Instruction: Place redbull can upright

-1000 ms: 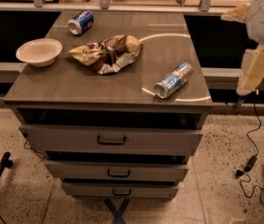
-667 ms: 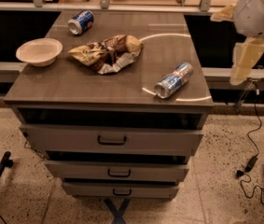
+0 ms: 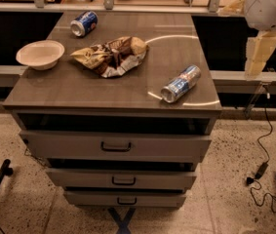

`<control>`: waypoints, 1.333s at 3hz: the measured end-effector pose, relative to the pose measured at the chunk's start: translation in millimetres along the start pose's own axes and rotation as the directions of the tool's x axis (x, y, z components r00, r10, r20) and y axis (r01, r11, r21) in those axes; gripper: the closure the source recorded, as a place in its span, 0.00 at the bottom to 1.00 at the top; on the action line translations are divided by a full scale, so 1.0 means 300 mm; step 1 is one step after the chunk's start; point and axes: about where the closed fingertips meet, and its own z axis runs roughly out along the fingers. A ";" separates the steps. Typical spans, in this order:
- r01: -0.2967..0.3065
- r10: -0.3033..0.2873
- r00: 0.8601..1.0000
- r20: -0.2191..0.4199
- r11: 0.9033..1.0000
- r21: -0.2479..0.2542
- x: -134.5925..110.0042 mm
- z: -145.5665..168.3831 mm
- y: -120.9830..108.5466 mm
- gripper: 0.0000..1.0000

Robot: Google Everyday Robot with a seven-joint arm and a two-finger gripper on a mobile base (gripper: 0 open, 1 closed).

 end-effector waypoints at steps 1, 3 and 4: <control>0.203 -0.203 0.979 0.000 0.979 -0.027 -0.070 0.082 -0.067 0.00; 0.489 -0.496 0.859 -0.131 0.869 -0.077 -0.112 0.154 -0.140 0.00; 0.500 -0.514 0.855 -0.076 0.854 -0.144 -0.119 0.227 -0.138 0.00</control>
Offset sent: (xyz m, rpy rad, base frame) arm 0.0696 0.0702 -0.0564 -0.7599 -0.0866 0.6357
